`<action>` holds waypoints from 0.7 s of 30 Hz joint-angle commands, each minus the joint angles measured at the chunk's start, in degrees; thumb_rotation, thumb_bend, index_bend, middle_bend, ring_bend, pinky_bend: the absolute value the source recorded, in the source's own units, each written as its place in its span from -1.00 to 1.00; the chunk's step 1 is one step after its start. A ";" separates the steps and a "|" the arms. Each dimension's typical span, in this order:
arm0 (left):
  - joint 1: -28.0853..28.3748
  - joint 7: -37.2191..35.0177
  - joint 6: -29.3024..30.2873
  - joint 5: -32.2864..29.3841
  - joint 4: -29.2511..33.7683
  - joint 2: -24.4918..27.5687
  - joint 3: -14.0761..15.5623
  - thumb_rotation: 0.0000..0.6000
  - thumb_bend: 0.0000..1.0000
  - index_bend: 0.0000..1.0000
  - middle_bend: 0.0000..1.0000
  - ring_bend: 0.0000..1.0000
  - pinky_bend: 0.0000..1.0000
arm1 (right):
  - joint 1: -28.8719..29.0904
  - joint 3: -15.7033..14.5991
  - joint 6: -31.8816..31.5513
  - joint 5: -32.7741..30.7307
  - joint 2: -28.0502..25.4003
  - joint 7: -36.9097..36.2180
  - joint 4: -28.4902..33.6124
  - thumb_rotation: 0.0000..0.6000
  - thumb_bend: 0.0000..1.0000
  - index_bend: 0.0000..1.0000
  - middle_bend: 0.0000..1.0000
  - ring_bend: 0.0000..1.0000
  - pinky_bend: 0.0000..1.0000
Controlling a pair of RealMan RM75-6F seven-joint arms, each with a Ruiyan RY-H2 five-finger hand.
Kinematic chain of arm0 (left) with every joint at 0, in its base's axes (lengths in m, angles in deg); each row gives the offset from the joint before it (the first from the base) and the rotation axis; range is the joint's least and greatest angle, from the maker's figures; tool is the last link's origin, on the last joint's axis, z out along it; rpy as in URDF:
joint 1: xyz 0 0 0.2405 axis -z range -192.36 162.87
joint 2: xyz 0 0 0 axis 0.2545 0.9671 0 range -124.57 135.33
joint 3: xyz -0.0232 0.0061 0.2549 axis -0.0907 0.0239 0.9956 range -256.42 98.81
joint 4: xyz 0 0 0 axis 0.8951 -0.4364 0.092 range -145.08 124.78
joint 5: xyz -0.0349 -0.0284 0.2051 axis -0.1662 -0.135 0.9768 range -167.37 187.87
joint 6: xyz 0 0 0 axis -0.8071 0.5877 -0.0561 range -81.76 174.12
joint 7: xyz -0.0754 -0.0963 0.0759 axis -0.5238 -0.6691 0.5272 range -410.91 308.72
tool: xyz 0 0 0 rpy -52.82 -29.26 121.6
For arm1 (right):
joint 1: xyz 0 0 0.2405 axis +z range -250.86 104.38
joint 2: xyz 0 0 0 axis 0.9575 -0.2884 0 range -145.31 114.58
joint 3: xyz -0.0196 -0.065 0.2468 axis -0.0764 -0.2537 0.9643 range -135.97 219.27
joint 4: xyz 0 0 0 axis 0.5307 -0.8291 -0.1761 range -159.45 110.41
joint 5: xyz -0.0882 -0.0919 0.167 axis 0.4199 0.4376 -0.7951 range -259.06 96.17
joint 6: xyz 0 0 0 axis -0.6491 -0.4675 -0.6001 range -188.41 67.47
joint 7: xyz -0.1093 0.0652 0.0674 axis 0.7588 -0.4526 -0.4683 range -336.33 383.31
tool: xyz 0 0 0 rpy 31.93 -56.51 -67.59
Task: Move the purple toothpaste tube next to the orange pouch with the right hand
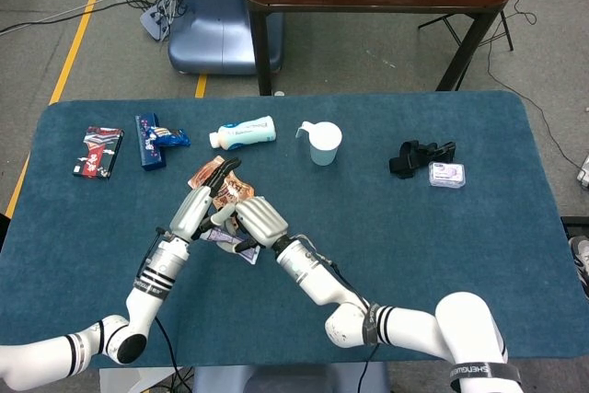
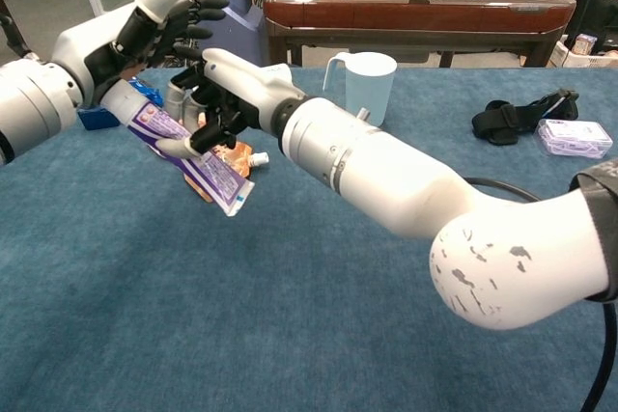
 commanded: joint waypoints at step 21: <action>-2.17 3.25 0.52 -0.26 3.21 6.79 -0.14 -1.00 -1.00 -1.00 -1.00 -1.00 -0.87 | 3.76 -4.58 18.04 -7.49 -12.96 15.70 6.29 1.00 0.55 0.70 0.46 0.23 0.12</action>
